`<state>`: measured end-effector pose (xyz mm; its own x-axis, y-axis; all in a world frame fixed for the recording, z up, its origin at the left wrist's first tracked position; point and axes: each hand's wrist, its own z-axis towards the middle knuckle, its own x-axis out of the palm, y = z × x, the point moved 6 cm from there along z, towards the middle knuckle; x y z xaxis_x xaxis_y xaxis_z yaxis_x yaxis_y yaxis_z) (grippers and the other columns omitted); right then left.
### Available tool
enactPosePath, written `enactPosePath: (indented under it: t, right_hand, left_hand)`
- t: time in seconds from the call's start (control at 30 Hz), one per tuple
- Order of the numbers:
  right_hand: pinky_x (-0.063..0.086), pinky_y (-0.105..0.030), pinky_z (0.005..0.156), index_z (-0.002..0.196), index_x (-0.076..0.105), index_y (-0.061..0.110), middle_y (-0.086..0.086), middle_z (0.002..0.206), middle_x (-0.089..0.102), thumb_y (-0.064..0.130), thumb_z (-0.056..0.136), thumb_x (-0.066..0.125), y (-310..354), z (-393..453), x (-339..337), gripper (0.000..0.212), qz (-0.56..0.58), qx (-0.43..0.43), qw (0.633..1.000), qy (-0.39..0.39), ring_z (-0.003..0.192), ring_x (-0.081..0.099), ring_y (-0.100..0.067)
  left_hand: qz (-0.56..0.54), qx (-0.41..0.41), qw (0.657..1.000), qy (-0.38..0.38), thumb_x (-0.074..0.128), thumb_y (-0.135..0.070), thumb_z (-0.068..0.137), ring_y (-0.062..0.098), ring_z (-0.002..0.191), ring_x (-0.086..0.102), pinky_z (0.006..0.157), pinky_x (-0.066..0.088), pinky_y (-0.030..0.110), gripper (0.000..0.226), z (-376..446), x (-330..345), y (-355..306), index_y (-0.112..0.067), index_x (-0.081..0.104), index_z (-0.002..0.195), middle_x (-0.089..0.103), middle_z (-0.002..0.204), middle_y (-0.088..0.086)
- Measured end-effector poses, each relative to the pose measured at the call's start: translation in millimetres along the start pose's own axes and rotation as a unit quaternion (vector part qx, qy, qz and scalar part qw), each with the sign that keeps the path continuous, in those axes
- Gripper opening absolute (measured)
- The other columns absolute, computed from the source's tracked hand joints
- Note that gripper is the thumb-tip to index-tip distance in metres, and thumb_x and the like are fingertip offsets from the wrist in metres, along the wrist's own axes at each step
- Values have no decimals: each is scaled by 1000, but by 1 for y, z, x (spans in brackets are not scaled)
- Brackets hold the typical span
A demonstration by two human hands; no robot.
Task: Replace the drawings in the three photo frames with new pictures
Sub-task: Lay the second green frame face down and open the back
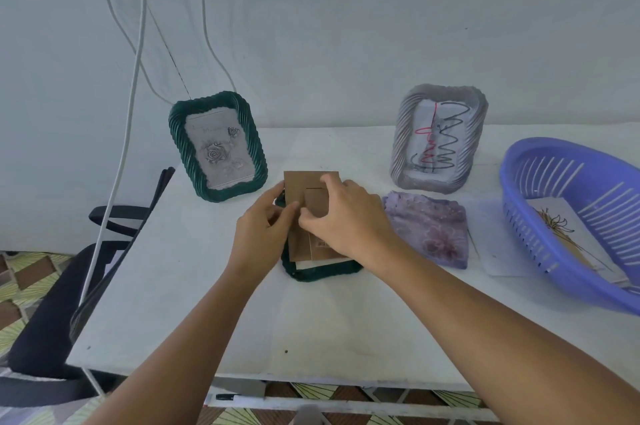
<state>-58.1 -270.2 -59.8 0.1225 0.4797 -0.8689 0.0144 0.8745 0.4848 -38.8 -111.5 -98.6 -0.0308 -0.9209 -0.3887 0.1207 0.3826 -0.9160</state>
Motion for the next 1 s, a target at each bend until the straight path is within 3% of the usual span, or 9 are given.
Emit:
enactPosePath:
  t: [0.07, 0.17, 0.27, 0.4, 0.47, 0.63, 0.73, 0.9, 1.0]
  right_hand:
    - [44, -36, 77, 140, 43, 25, -1, 109, 55, 65, 90, 54, -3, 0, -1, 66, 5, -2, 1000, -7, 90, 54, -21]
    - [45, -41, 99, 151, 31, 30, -7, 129, 47, 72, 89, 53, -14, -1, -2, 78, 2, -13, 999, -37, 117, 53, -28]
    - [42, -43, 109, 159, 9, 37, -5, 148, 35, 73, 87, 56, -35, 0, 6, 94, 140, 41, 989, 25, 135, 43, -23]
    - [44, -43, 112, 161, 6, 34, 8, 154, 42, 49, 100, 56, -41, -1, 10, 81, 303, 72, 947, 81, 132, 49, -14]
    - [43, -40, 112, 162, 8, 33, 8, 154, 43, 36, 105, 51, -46, -1, 7, 71, 326, 87, 938, 75, 131, 49, -13]
    - [40, -31, 100, 163, 1, 30, 0, 159, 34, 31, 108, 43, -65, -4, -9, 70, 271, 97, 956, 61, 129, 46, -14]
    - [32, -35, 111, 163, -2, 27, -2, 165, 24, 30, 108, 41, -80, -4, -18, 70, 222, 100, 969, 43, 149, 31, -25]
    - [30, -46, 119, 163, -1, 22, -5, 169, 16, 31, 106, 42, -108, -9, -20, 72, 167, 128, 977, 33, 153, 23, -27]
    - [46, -38, 97, 163, -2, 23, -11, 160, 33, 33, 106, 41, -121, -12, -16, 72, 125, 153, 979, 48, 135, 47, -30]
  left_hand:
    - [-33, 1, 999, -1, 58, -24, 103, 2, 55, 49, 61, 43, 19, 39, 1, 1, -3, -50, 52, 131, 54, 54, -15]
    - [-84, -18, 996, -21, 60, -21, 102, 4, 58, 55, 62, 48, 16, 41, 2, -2, -3, -39, 54, 139, 57, 62, -1]
    - [-138, -46, 989, -27, 61, -19, 102, -1, 60, 63, 62, 49, 10, 44, -1, 1, -7, -26, 52, 145, 69, 69, -6]
    - [-132, -33, 991, 16, 60, -23, 102, 11, 77, 72, 75, 55, 25, 40, -3, 12, -12, -34, 58, 141, 77, 87, 1]
    - [-73, -21, 997, 15, 58, -30, 103, 10, 67, 63, 74, 52, 31, 36, -2, 13, -9, -39, 60, 137, 75, 86, 3]
    - [160, -9, 986, -46, 54, -40, 103, 7, 78, 61, 76, 52, 31, 41, 6, -4, 3, -30, 57, 142, 66, 94, -8]
    - [238, -19, 970, -32, 56, -36, 102, 14, 86, 60, 78, 46, 29, 43, 13, -11, 19, -26, 56, 144, 63, 95, -4]
    - [206, -51, 977, -16, 58, -25, 100, 8, 78, 59, 65, 44, 21, 38, 11, -13, 28, -25, 61, 138, 67, 85, -5]
    - [188, -50, 980, -40, 59, -20, 99, 7, 75, 58, 64, 41, 15, 39, 8, -17, 28, -22, 62, 138, 66, 82, -5]
